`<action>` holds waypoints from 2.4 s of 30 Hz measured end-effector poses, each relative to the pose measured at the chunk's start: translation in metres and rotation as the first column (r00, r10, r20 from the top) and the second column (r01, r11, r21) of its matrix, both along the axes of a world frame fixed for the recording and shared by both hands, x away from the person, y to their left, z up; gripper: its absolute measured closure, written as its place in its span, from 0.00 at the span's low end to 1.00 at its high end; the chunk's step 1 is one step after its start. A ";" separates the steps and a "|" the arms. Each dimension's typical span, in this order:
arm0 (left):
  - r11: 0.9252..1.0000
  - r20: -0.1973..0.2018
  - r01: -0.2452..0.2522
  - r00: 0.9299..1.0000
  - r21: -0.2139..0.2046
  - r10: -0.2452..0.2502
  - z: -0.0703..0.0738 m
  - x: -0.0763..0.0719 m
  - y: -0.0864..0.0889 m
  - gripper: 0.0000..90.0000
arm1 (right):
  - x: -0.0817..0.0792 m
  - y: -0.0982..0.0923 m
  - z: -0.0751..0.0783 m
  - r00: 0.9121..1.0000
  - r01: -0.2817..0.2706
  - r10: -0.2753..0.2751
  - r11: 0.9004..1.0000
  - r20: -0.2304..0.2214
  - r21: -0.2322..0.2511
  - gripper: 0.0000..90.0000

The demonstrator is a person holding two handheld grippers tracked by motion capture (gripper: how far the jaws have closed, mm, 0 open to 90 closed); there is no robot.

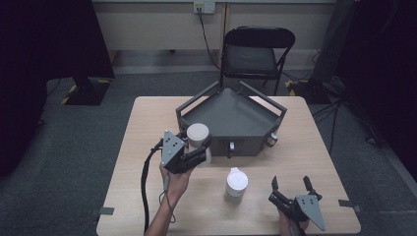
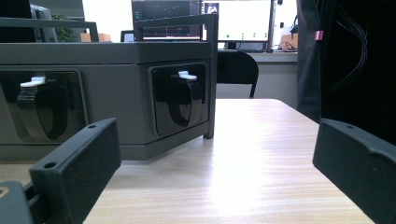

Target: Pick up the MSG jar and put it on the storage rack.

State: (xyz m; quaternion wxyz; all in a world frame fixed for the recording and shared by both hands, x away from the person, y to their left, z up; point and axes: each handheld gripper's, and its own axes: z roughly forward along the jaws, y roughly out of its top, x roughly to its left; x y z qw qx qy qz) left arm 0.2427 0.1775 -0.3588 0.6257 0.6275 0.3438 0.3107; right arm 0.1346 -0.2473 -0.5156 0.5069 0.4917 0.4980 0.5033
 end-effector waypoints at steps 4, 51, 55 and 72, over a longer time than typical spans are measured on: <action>1.000 -0.003 -0.011 1.000 0.000 0.011 0.007 0.008 -0.005 0.38 | 0.000 0.000 0.000 1.000 0.000 0.000 1.000 0.000 0.000 0.00; 0.987 -0.049 -0.160 0.986 0.012 0.160 0.011 0.095 -0.068 0.38 | 0.000 -0.003 0.000 1.000 -0.018 0.018 1.000 0.001 -0.001 0.00; 0.986 -0.036 -0.168 0.985 0.018 0.168 0.008 0.092 -0.070 0.38 | 0.000 -0.004 0.000 1.000 -0.020 0.020 1.000 0.001 -0.002 0.00; 0.980 0.011 -0.196 0.981 0.043 0.196 0.000 0.084 -0.080 0.38 | 0.000 -0.003 0.000 1.000 -0.019 0.019 1.000 0.001 -0.001 0.00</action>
